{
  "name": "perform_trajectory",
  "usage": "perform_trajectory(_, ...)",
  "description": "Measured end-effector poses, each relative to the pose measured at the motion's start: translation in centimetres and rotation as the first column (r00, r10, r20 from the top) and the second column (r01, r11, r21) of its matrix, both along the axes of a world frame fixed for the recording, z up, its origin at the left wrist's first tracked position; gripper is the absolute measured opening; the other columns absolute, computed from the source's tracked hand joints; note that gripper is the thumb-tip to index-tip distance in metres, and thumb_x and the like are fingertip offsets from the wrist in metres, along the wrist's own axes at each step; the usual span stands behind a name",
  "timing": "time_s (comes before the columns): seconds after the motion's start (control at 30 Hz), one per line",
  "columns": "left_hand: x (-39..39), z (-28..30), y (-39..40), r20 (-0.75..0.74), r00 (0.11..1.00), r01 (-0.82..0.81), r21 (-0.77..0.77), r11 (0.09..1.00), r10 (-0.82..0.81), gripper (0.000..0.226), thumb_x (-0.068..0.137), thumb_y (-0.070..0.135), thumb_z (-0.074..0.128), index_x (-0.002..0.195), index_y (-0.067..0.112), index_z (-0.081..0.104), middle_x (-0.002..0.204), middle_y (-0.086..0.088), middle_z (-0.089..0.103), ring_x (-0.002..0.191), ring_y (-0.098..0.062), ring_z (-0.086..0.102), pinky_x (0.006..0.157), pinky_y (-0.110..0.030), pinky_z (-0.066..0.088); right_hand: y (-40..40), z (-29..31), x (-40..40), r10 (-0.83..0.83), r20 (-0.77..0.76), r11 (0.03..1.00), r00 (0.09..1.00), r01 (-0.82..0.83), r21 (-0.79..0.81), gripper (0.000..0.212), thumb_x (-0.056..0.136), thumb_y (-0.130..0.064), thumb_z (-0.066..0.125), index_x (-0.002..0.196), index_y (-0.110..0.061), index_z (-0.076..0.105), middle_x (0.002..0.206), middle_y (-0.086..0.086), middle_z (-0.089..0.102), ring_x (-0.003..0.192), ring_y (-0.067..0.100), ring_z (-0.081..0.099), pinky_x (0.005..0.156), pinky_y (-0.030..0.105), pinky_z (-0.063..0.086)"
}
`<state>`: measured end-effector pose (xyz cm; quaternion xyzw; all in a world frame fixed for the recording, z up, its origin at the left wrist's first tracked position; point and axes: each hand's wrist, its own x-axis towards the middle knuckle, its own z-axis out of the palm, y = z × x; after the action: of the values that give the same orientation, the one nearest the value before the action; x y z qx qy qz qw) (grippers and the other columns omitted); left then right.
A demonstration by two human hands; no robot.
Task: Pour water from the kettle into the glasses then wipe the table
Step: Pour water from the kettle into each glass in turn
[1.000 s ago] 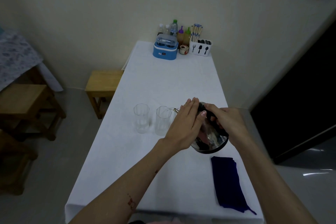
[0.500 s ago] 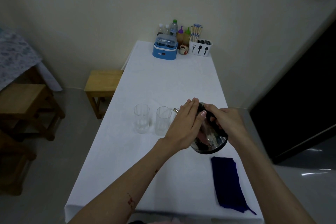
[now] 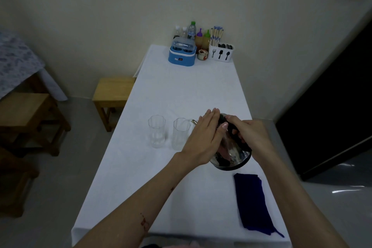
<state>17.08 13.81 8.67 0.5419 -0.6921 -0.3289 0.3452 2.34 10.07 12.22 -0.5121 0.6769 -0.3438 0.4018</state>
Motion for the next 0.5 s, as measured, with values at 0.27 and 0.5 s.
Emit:
perform_trajectory(0.27,0.17,-0.05,0.03,-0.002,1.0,0.009,0.0,1.0,-0.009,0.061,0.104,0.046,0.02,0.155,0.015,0.011,0.164,0.002,0.01,0.15,-0.007,-0.001,0.123,-0.034,0.002,0.22,0.13,0.23,-0.011,0.008,1.0,1.0,0.011,0.0,0.052,0.062,-0.066,0.073,0.05,-0.015,0.068,0.048,-0.006,0.062,0.058,0.019,0.058,0.064,0.035,0.047)
perform_trajectory(0.5,0.42,-0.2,-0.07,0.014,1.0,0.016,0.003,1.0,-0.016,0.061,0.104,0.045,0.02,0.155,0.014,0.012,0.164,0.002,0.011,0.15,-0.006,-0.001,0.123,-0.034,0.001,0.5,-0.01,0.5,-0.022,-0.001,1.0,1.0,0.022,-0.005,0.051,0.068,-0.063,0.072,0.055,-0.015,0.07,0.051,-0.006,0.064,0.061,0.019,0.058,0.065,0.034,0.047)
